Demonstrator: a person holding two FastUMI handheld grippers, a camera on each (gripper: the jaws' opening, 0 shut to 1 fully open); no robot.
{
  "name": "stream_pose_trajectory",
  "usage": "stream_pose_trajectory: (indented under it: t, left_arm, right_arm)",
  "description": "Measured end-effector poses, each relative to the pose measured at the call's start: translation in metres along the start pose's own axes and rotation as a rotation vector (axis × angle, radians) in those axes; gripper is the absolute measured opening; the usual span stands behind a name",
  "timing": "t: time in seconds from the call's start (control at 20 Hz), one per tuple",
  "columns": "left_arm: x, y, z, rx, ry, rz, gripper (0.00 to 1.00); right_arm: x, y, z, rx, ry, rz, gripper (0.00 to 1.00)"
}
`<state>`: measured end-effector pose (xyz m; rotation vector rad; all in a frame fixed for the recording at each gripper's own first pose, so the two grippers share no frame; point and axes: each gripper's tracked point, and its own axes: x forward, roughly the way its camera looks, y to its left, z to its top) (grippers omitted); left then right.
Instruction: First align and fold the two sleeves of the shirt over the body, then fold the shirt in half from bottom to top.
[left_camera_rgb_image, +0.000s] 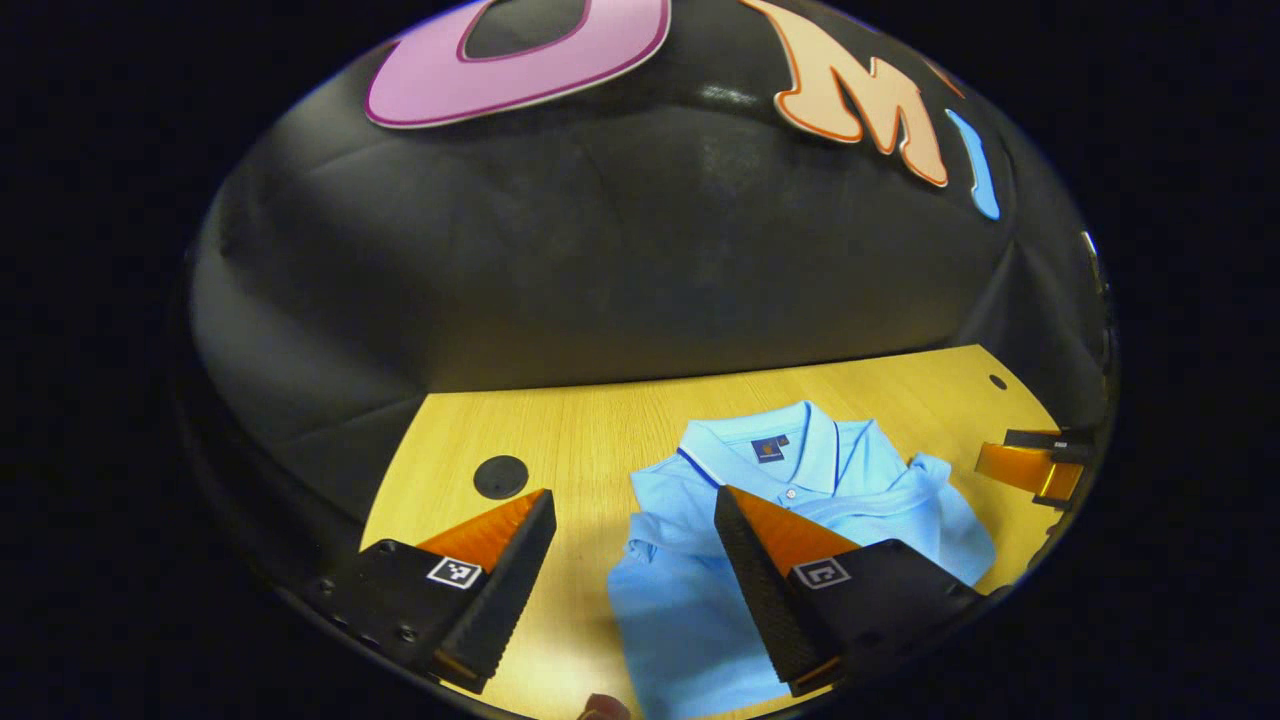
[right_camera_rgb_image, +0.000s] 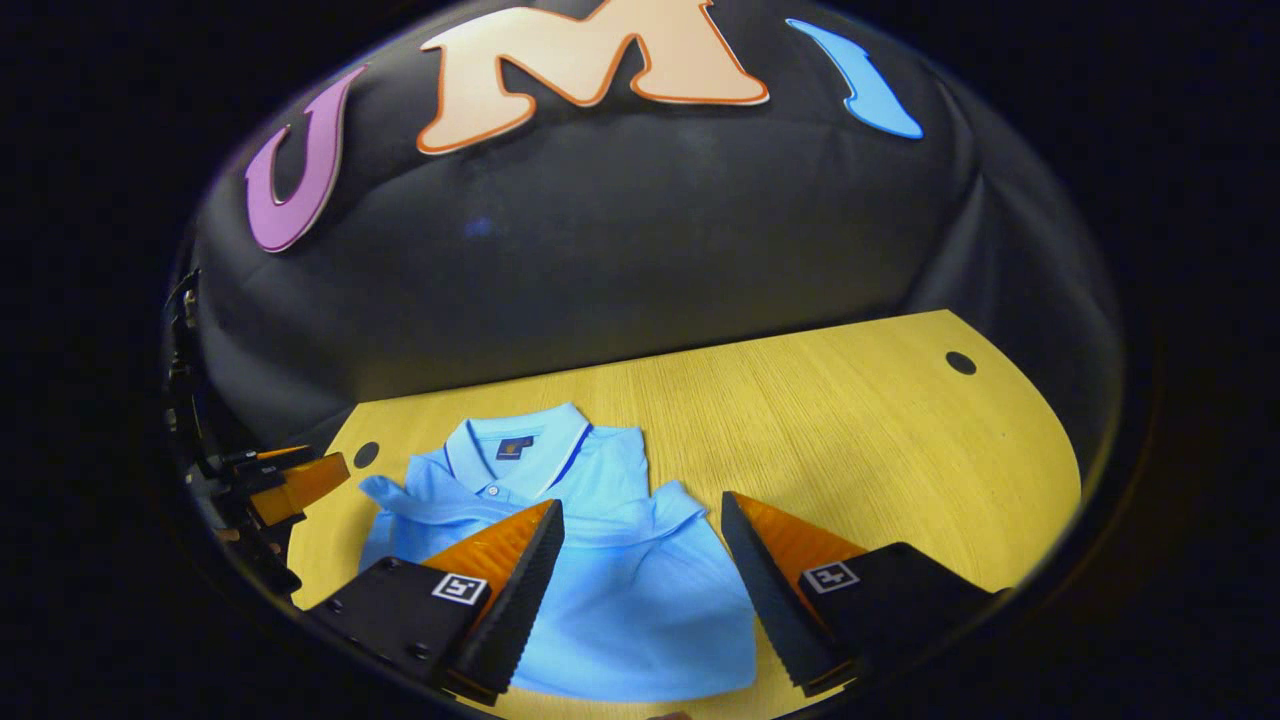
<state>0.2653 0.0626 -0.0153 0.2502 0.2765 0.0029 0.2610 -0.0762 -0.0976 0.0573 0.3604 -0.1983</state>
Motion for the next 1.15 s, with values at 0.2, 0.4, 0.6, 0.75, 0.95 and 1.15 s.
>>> stream_pose_trajectory:
  t: [0.2, 0.4, 0.6, 0.75, 0.95, 1.15]
  left_arm:
    - [-0.062, -0.013, -0.018, -0.034, 0.01, -0.018, 0.96]
    - [-0.131, -0.028, -0.044, -0.141, 0.051, -0.023, 0.96]
    - [-0.182, -0.043, -0.059, -0.247, 0.061, -0.038, 0.96]
    - [-0.206, -0.052, -0.067, -0.293, 0.059, -0.043, 0.96]
    - [-0.22, -0.058, -0.08, -0.275, 0.052, -0.013, 0.96]
    - [-0.223, -0.075, -0.102, -0.266, 0.111, -0.04, 0.96]
  right_arm:
    - [-0.065, 0.001, -0.008, 0.021, -0.036, 0.037, 0.95]
    - [-0.127, 0.007, -0.023, 0.038, -0.045, 0.093, 0.94]
    - [-0.174, -0.002, -0.05, 0.002, -0.021, 0.108, 0.94]
    - [-0.202, -0.01, -0.067, 0.027, 0.0, 0.116, 0.94]
    - [-0.224, -0.025, -0.071, 0.023, -0.01, 0.096, 0.98]
    - [-0.235, -0.036, -0.073, 0.028, -0.019, 0.081, 0.98]
